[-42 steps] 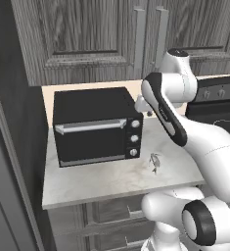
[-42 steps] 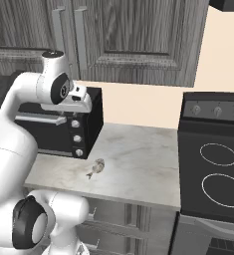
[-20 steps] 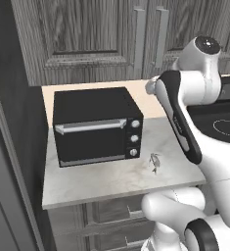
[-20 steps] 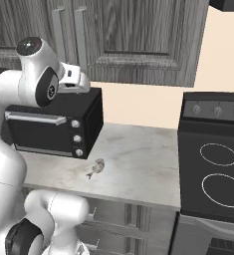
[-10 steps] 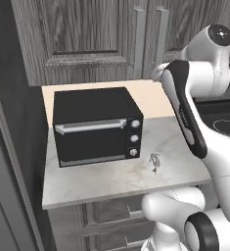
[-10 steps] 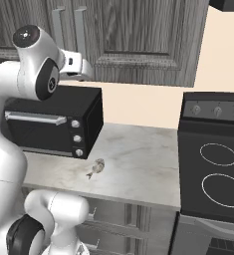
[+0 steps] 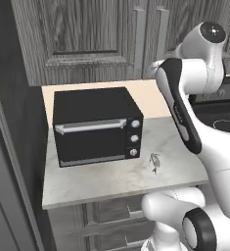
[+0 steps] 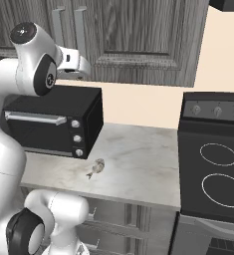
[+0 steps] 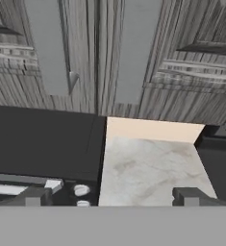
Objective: Retrieve the tupperware from the cabinet, then place the raw meat into the tupperware to avoid contamination.
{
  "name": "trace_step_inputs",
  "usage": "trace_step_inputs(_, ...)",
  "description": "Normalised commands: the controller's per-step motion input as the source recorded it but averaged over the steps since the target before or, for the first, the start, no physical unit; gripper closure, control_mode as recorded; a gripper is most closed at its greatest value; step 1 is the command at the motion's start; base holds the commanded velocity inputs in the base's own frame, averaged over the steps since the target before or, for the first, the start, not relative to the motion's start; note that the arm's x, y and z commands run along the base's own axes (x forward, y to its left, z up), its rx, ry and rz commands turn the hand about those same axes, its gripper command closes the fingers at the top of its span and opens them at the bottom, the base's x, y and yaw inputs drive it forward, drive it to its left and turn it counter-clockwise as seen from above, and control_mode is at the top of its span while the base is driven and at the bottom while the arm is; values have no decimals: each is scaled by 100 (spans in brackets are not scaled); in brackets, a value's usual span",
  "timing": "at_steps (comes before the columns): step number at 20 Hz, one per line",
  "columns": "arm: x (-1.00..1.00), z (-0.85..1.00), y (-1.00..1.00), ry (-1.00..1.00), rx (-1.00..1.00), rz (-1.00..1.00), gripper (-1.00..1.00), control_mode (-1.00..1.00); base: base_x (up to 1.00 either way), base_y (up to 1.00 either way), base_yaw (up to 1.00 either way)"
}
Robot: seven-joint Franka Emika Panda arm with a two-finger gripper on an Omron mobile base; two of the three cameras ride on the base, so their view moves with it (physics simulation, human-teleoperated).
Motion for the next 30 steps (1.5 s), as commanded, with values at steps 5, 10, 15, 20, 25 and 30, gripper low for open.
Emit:
trace_step_inputs(5,29,0,5,-3,-1,-4,-100,-100,0,0,0)
trace_step_inputs(10,28,21,-3,-11,1,-6,-100,-100,0,0,0)
trace_step_inputs(15,25,11,-22,-4,1,-5,-100,-100,0,0,0)
trace_step_inputs(20,45,0,-22,1,0,-2,-100,-100,0,0,0)
trace_step_inputs(25,41,0,7,0,0,0,-100,-100,0,0,0)
trace_step_inputs(30,42,0,11,0,1,0,-100,-100,0,0,0)
